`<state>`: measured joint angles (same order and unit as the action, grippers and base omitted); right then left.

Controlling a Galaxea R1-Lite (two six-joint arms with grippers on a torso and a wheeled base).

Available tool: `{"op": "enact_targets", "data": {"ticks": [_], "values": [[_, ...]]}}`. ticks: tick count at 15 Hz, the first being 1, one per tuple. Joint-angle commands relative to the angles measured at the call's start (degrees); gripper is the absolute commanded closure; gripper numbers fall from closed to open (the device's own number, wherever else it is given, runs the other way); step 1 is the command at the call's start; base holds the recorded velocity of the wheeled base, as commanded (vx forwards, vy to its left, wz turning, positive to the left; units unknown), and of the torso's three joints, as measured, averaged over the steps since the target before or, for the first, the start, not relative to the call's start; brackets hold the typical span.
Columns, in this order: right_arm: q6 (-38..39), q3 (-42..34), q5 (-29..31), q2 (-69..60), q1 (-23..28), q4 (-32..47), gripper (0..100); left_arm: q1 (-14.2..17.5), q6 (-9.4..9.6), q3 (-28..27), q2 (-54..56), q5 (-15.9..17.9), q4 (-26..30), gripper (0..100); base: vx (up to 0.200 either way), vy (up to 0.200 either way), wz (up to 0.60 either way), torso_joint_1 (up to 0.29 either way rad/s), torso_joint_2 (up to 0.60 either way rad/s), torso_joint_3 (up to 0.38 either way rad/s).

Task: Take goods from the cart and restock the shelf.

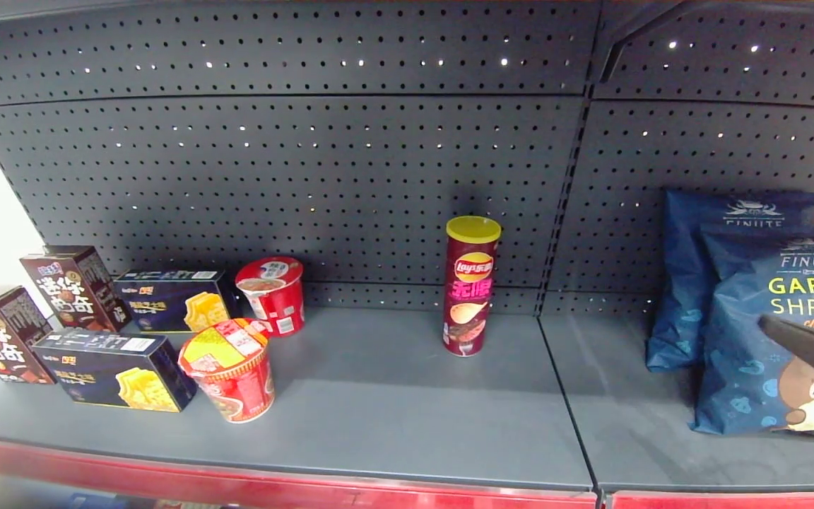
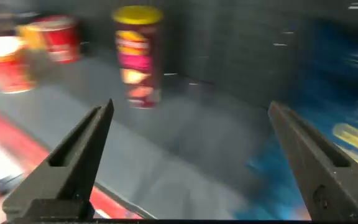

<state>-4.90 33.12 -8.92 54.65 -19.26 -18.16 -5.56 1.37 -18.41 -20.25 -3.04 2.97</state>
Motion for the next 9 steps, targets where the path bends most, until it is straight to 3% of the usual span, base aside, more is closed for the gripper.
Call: {"op": "enact_targets", "data": {"ticks": [1,4,9], "values": [[0.77,5.11,-3.64,13.73,-4.65,-1.0,0,-0.07,-0.31,-0.58,-2.08,0.31,-0.25,100,0.0,0.0,0.0,0.0,0.0,0.0],[0.59,6.08,-5.67,21.73,-4.91,-10.05,0,0.02,-0.75,-1.72,-2.6,2.24,-0.25,100,0.0,0.0,0.0,0.0,0.0,0.0],[0.59,10.38,-5.93,34.82,-3.77,-16.55,0,-0.07,-3.12,-1.63,-3.75,2.42,0.19,100,0.0,0.0,0.0,0.0,0.0,0.0]]}}
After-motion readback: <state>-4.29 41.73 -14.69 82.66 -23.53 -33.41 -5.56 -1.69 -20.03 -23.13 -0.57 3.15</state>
